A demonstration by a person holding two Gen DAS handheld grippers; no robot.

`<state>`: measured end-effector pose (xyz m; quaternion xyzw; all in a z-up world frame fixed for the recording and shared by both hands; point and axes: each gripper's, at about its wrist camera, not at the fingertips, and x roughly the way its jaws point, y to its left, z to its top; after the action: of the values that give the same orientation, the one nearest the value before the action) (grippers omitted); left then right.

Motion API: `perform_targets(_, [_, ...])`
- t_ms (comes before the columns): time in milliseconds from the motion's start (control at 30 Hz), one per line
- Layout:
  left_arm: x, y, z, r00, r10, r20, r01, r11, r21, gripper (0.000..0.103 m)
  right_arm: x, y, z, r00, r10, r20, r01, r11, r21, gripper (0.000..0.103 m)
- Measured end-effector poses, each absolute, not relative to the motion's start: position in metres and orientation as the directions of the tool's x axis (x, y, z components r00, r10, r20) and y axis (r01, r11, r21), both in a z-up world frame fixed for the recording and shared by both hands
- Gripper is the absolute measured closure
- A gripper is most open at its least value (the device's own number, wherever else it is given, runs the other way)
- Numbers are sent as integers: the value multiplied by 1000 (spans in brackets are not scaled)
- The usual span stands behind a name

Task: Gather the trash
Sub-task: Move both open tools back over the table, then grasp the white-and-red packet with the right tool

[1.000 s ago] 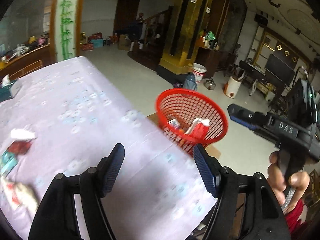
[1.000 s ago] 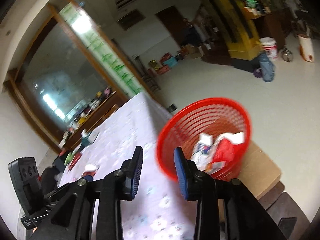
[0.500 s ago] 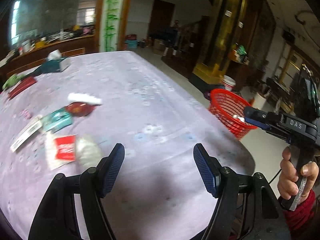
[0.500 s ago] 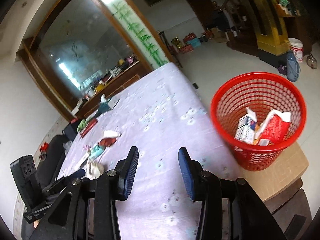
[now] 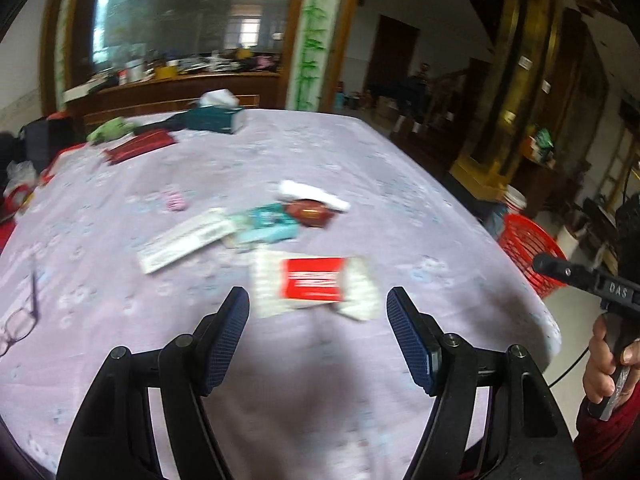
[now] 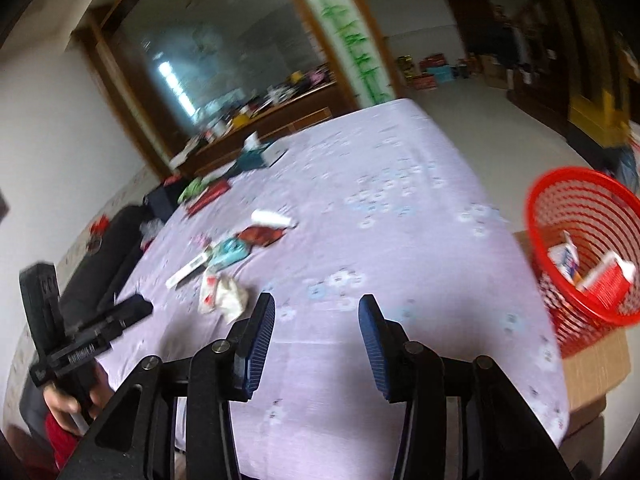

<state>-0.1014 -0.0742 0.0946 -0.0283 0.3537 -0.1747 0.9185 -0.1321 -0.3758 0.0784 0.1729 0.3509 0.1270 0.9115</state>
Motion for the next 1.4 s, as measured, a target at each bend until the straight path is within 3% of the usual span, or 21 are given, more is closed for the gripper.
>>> perform_targets(133, [-95,-37,89,696,-293,-655,223,956,-191,33,-108,-338,78,664,408,-626,-196,904,381,52])
perform_targets(300, [-87,3,83,690,-286,-665,158,956,-248,33,-78,-285,74,605,449,-657,-287,893,347,40])
perform_targets(700, [-52,46,88,671,-335,-661,143,934,-328,33,22,-207,45,475,467,-746,-377,874,307,40])
perform_targets(933, [-23,44,81,644,-345,-683,162,934,-319,26,5,-180,18,378,456,-806,-485,839,247,39])
perform_targets(967, [-19,44,80,641,-345,-685,158,934,-322,26,-1,-176,19,381,445,-810,-501,836,223,44])
perform_targets(1000, [-14,44,78,638,-352,-685,159,931,-329,26,-6,-173,18,372,437,-819,-512,832,212,55])
perform_targets(1067, [-3,44,75,633,-359,-686,162,928,-336,25,-14,-166,14,351,424,-835,-529,826,198,62])
perform_targets(1200, [22,40,66,625,-338,-703,142,935,-324,25,-34,-160,15,374,409,-833,-549,821,156,68])
perform_targets(1400, [63,32,48,582,-320,-748,124,944,-306,25,-42,-179,20,368,498,-785,-488,823,293,75])
